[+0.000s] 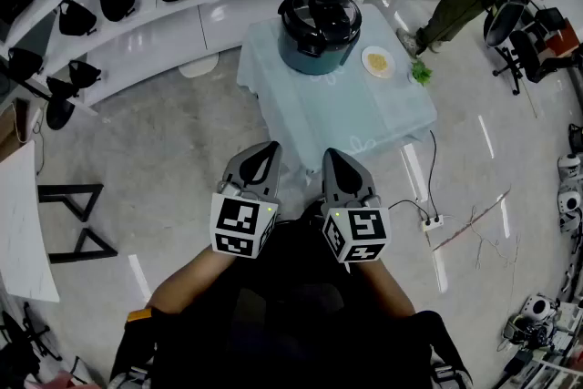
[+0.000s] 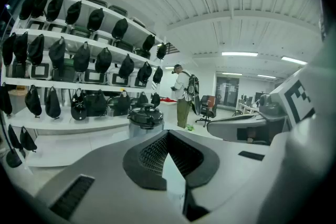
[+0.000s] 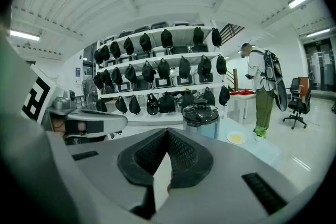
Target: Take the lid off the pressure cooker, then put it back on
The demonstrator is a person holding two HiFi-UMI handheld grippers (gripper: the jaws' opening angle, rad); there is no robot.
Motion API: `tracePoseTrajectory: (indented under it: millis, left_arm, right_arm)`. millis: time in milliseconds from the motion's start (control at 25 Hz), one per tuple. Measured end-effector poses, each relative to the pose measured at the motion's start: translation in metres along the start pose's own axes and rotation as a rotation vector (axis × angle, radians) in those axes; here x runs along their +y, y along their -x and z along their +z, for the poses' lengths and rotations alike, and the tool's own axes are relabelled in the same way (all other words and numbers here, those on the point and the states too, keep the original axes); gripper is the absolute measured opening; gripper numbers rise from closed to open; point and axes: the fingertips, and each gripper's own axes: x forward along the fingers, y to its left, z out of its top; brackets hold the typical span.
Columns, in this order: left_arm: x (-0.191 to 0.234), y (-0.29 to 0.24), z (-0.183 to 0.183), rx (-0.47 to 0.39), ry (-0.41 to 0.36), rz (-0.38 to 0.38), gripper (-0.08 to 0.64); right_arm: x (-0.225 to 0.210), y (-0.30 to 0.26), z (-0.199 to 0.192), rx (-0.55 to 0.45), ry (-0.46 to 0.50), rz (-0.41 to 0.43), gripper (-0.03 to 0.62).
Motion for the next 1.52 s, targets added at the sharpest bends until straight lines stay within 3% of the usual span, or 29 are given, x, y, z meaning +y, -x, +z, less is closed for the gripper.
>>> tracePoseTrajectory:
  millis: [880, 1200, 1520]
  left_arm:
    - [0.024, 0.021, 0.009, -0.029, 0.014, 0.011, 0.008]
    - [0.061, 0.021, 0.011, -0.041, 0.039, 0.079, 0.008]
    - [0.1, -0.018, 0.016, -0.005, 0.043, 0.076, 0.008]
  right_arm:
    - [0.017, -0.009, 0.016, -0.006, -0.026, -0.006, 0.017]
    - [0.028, -0.048, 0.023, 0.004, -0.015, 0.023, 0.017]
    - [0.016, -0.111, 0.029, 0.032, -0.044, 0.001, 0.017]
